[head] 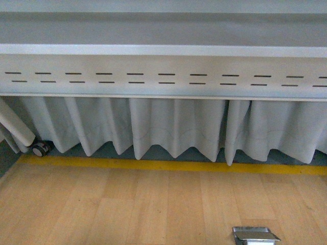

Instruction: Open oven

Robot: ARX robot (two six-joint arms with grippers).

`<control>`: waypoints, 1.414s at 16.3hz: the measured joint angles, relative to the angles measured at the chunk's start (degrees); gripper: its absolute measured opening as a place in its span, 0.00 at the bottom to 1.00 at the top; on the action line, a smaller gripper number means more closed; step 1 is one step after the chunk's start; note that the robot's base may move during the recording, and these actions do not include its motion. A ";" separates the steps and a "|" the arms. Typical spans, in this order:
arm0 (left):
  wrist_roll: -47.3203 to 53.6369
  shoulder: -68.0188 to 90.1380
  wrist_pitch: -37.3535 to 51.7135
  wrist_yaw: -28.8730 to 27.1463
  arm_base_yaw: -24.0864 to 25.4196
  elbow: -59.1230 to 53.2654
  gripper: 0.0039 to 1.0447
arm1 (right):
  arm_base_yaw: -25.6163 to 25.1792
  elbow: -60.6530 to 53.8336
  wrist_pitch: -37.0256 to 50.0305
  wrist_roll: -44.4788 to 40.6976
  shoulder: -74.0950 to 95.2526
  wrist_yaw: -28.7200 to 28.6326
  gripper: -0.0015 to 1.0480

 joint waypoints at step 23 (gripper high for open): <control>0.00 0.00 0.00 0.00 0.00 0.00 0.94 | 0.00 0.00 0.00 0.00 0.00 0.00 0.94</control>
